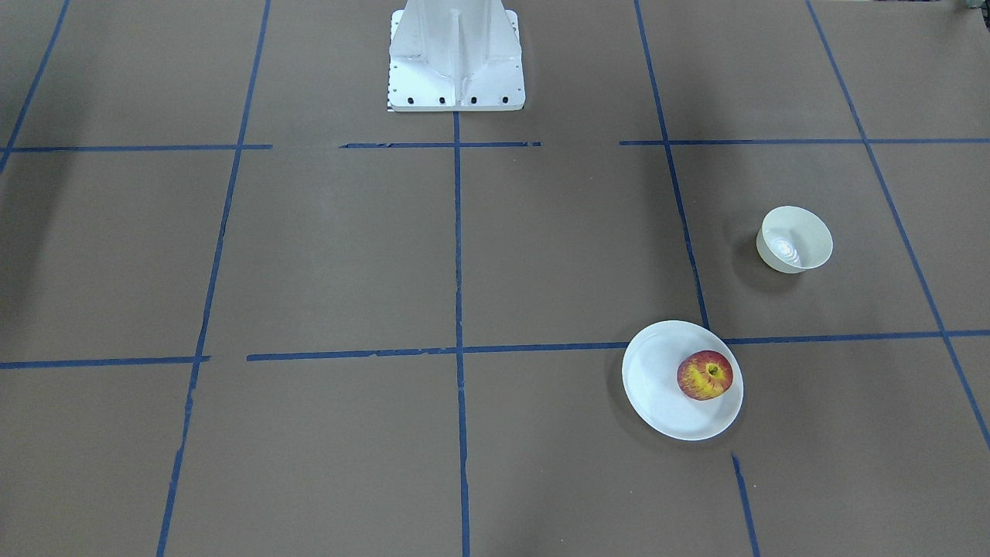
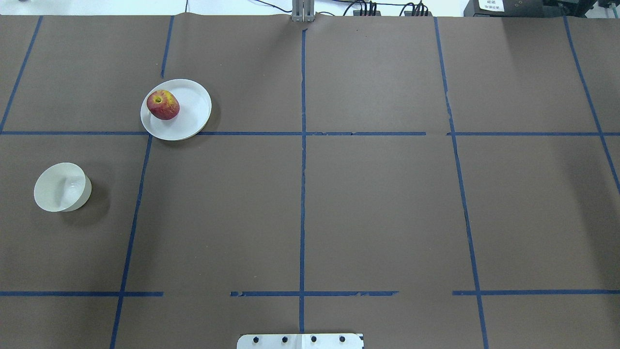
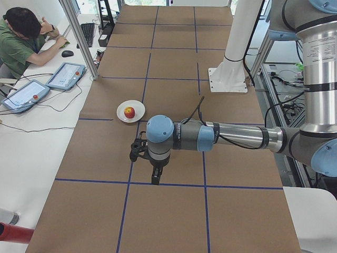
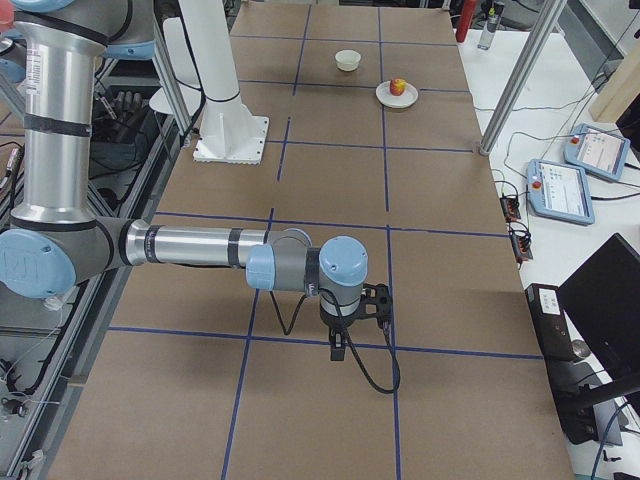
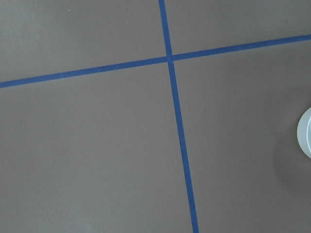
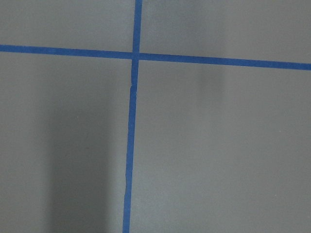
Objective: Move apple from plate to bowl
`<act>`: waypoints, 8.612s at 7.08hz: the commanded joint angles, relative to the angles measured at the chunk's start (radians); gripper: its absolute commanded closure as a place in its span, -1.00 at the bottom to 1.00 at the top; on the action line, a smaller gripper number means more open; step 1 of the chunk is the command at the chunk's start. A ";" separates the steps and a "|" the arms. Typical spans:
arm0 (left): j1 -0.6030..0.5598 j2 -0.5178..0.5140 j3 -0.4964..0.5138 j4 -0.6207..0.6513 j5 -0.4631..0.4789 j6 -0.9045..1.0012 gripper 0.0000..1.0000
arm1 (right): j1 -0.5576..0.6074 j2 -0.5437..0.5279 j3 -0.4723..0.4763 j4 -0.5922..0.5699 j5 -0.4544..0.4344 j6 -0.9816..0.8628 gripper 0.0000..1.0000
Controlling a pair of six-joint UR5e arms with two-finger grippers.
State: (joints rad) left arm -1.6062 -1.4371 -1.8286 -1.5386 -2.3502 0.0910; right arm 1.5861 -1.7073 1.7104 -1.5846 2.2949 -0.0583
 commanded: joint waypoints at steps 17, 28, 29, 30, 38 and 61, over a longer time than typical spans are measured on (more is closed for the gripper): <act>0.680 -0.743 0.658 -0.532 0.247 -1.113 -1.00 | 0.000 0.000 0.000 0.000 0.000 0.000 -1.00; 0.549 -0.498 0.164 -0.243 0.147 -0.885 -0.28 | 0.000 0.000 0.000 0.000 0.000 0.000 -1.00; 0.543 -0.356 0.047 -0.242 0.147 -0.817 -0.31 | 0.000 0.000 0.000 0.000 0.000 0.000 -1.00; 0.537 -0.230 -0.030 -0.250 0.150 -0.759 -0.30 | 0.000 0.000 0.000 0.000 0.000 0.000 -1.00; 0.600 -0.016 0.040 -0.604 0.225 -1.009 -0.13 | 0.000 0.000 0.000 0.000 0.000 0.000 -1.00; 0.078 0.047 0.023 -0.209 0.172 -0.081 -0.99 | 0.000 0.000 0.000 0.000 0.000 0.000 -1.00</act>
State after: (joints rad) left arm -1.4222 -1.4042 -1.8046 -1.8513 -2.1757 -0.1643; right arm 1.5861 -1.7073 1.7104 -1.5846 2.2948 -0.0583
